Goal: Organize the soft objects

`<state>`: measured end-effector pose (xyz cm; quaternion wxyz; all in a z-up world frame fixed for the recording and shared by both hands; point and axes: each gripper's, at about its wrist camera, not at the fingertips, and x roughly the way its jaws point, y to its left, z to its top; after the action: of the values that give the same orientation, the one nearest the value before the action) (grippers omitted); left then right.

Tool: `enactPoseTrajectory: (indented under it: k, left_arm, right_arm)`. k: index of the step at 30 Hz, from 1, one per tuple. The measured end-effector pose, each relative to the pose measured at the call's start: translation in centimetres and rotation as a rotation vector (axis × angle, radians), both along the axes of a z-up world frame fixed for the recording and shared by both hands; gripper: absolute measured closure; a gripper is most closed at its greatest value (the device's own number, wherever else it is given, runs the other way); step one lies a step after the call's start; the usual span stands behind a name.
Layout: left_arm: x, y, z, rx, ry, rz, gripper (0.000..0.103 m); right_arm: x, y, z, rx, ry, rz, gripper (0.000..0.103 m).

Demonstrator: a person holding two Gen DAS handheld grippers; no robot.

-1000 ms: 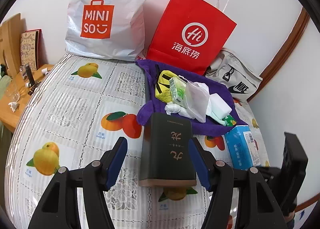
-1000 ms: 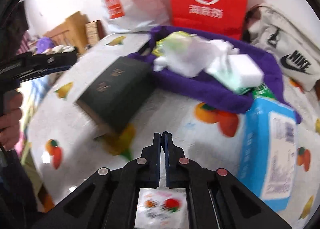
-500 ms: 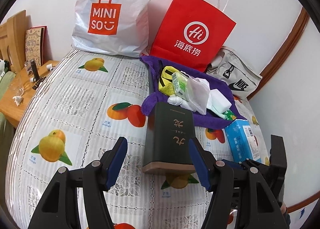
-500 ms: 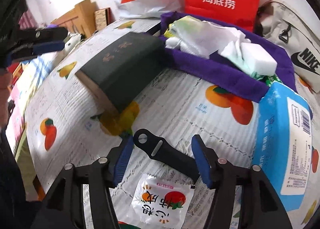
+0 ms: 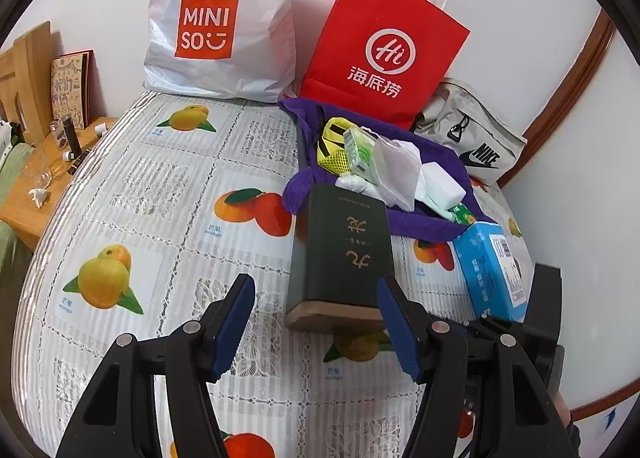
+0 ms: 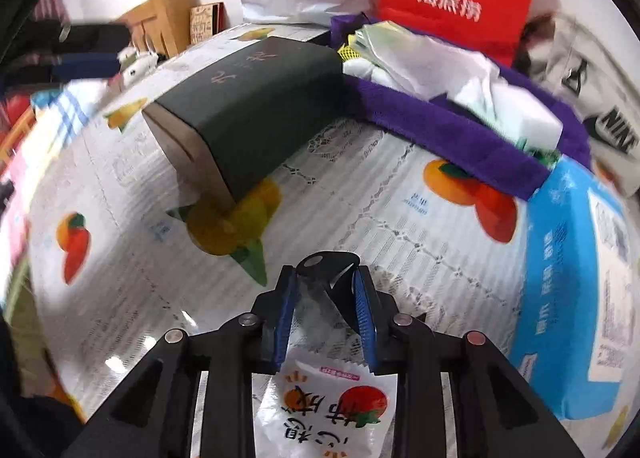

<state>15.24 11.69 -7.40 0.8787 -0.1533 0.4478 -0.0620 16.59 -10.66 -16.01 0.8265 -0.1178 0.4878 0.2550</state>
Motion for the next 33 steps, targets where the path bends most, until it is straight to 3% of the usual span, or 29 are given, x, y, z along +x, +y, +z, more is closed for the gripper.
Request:
enactPoseTrajectory:
  k: [15,24,33]
  left_arm:
    - [-2.9,-2.7,-0.8,0.049,0.032,-0.042,0.042]
    - [-4.3,-7.6,-2.6,0.089,0.066,-0.131,0.042]
    - [-4.7,-13.1,-5.7,0.094,0.122,-0.227,0.042]
  right_arm:
    - [-2.6,-4.3,6.1,0.135,-0.123,-0.117,0.083]
    - [-6.8,-9.1,6.8,0.215,-0.147,-0.219,0.083]
    - [-10.6,-14.5,7.2,0.221,-0.181,-0.32,0.083]
